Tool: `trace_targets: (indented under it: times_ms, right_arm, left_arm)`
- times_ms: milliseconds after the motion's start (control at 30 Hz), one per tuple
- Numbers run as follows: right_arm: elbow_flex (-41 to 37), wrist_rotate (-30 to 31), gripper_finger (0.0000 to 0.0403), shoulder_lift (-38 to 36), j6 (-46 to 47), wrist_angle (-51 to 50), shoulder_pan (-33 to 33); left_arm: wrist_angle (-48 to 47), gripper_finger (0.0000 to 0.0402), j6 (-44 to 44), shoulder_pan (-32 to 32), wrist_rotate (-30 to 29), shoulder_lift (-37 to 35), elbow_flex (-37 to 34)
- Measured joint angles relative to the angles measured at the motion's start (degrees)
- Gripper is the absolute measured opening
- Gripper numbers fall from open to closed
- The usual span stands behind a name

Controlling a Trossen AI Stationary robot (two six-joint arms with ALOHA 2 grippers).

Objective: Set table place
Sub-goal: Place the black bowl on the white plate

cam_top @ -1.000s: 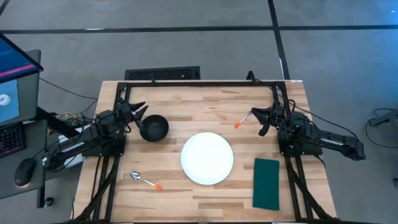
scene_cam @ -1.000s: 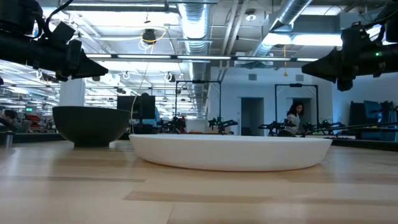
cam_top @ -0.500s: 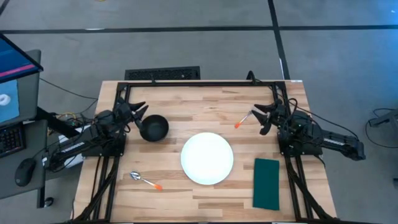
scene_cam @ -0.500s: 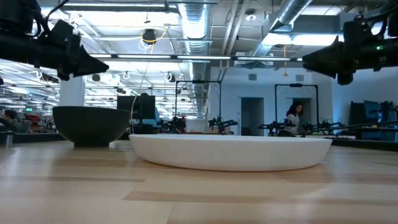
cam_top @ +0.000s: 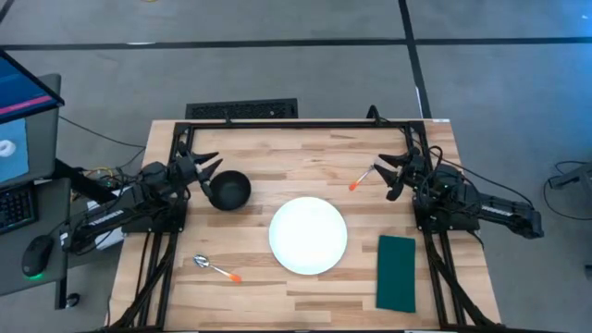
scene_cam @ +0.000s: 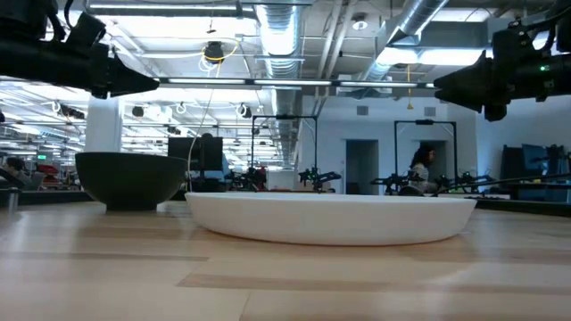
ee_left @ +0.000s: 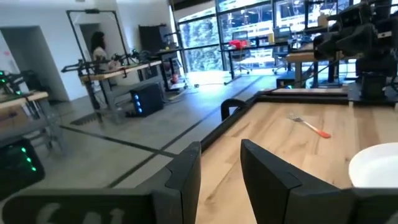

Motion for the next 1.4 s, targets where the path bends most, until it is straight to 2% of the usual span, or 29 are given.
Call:
trace_targets:
  times_ms: [167, 300, 433, 667, 833, 933, 1033, 1133, 1300, 1400]
  right_arm:
    - [0.03, 0.00, 0.0224, 0.00, -0.04, -0.02, 0.00]
    - [0.03, 0.00, 0.0224, 0.00, -0.07, -0.02, -0.01]
    - [0.05, 0.00, 0.0224, 0.00, -0.13, -0.06, 0.00]
    - [0.07, 0.00, 0.0224, 0.00, -0.13, -0.09, 0.00]
    - [0.10, 0.00, 0.0224, 0.00, -0.13, -0.12, 0.00]
    - [0.10, 0.00, 0.0224, 0.00, -0.11, -0.11, -0.02]
    - [0.10, 0.00, 0.0224, 0.00, 0.00, -0.11, 0.00]
    - [0.10, 0.01, 0.0224, 0.00, 0.00, -0.11, -0.01]
    - [0.10, 0.00, 0.0224, 0.00, -0.02, -0.11, 0.00]
    - [0.10, 0.02, 0.0224, 0.00, -0.03, -0.09, -0.01]
  left_arm:
    - [0.03, 0.0106, -0.02, 0.02, 0.19, 0.00, 0.02]
    - [0.04, 0.0111, -0.30, 0.02, 4.02, 0.00, 0.02]
    - [0.02, 0.0126, 0.14, 0.02, 7.15, 0.00, 0.02]
    - [-0.06, 0.0162, -0.66, 0.02, 8.03, 0.00, 0.04]
    - [-0.06, 0.0181, -0.69, 0.02, 13.00, 0.00, 0.09]
    - [-0.10, 0.0188, 0.00, 0.02, 13.18, 0.00, 0.09]
    - [-0.26, 0.0190, -3.43, 0.00, 13.22, 0.00, 0.09]
    - [-0.62, 0.0190, -11.42, 0.00, 14.07, 0.00, 0.09]
    - [1.66, 0.0190, -8.82, 0.01, 10.80, 0.02, 0.10]
    - [1.74, 0.0190, -11.86, 0.00, 0.50, 0.88, 1.30]
